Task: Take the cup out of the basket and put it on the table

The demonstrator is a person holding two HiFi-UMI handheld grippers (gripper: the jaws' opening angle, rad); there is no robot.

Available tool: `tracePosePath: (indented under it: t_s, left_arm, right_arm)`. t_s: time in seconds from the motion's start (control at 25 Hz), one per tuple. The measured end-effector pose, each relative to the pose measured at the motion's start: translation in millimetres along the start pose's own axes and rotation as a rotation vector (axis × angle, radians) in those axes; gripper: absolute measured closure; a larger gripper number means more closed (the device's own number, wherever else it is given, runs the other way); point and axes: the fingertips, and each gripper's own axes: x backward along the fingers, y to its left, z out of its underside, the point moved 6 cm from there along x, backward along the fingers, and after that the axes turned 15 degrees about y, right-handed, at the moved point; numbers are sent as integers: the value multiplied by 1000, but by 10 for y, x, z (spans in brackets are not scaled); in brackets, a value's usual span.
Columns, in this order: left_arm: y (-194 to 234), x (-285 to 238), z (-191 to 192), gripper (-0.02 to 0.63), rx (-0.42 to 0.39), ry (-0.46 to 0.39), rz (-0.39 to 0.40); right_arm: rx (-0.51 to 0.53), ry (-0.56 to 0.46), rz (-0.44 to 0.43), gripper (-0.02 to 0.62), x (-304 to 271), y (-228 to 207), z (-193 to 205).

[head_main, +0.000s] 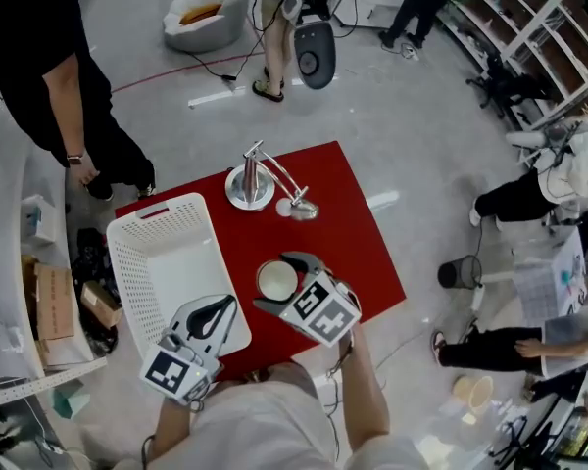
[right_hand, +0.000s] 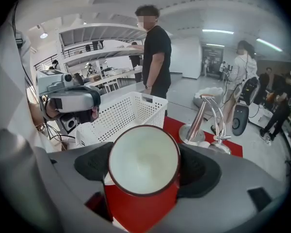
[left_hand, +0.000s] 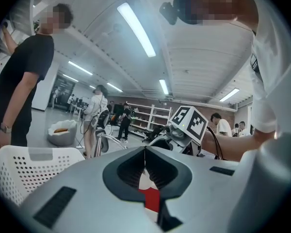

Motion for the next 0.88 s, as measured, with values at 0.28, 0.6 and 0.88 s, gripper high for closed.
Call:
tracePosePath:
  t_s: [0.28, 0.6, 0.88]
  left_arm:
    - [-96, -216, -38, 595, -30, 27, 48]
    - [-223, -507, -26, 595, -60, 53, 109]
    - [-244, -657, -5, 595, -74, 91, 139]
  right_arm:
    - [-92, 5, 29, 186, -17, -155, 330]
    - [-212, 16, 40, 186, -214, -370, 709]
    - [-263, 36, 59, 186, -496, -455, 953]
